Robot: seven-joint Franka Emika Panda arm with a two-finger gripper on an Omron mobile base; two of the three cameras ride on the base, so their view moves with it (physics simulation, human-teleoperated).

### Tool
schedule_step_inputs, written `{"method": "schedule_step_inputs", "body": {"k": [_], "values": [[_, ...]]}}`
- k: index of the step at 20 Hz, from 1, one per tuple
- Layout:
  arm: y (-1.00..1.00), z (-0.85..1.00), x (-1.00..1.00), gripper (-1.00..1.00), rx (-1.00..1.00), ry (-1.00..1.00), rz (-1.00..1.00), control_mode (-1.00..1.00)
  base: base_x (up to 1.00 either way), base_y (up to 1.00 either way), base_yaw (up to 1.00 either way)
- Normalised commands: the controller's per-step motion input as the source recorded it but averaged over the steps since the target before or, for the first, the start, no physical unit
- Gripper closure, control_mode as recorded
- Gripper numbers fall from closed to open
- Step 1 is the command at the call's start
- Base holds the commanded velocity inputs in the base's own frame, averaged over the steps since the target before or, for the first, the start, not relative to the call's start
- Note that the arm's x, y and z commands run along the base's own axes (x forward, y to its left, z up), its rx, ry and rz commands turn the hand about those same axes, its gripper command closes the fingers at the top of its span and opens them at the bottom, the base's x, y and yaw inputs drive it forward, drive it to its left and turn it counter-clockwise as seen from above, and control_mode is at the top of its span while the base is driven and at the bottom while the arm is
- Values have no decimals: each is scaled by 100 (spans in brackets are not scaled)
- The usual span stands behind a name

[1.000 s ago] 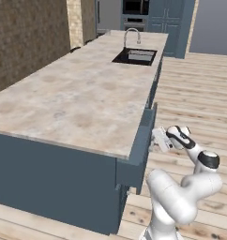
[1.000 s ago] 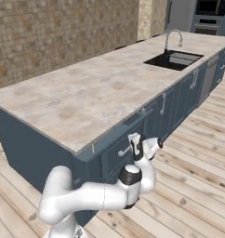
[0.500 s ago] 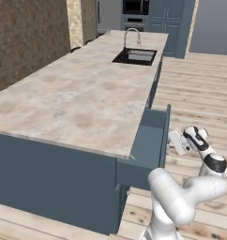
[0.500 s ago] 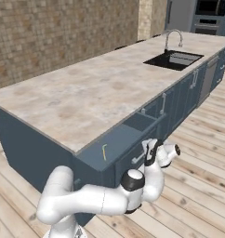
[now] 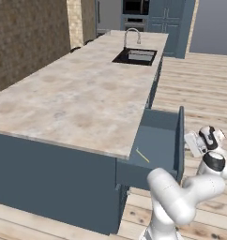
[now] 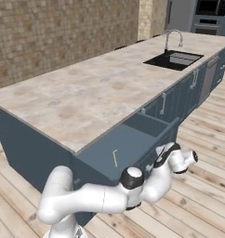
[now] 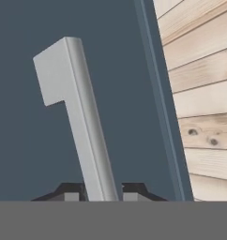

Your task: Take a straw from the drawer in front and place it inside the glass cup on the dining counter.

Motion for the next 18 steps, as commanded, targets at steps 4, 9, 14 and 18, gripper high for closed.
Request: {"method": "schedule_step_inputs", "body": {"k": [4, 9, 14, 18], "values": [[-100, -27, -47, 100, 0, 0, 9, -100, 0, 0, 0], [-100, -19, -45, 100, 0, 0, 9, -100, 0, 0, 0], [-90, -6, -23, -100, 0, 0, 3, -100, 0, 0, 0], [-15, 69, -29, -100, -1, 2, 0, -100, 0, 0, 0]]}}
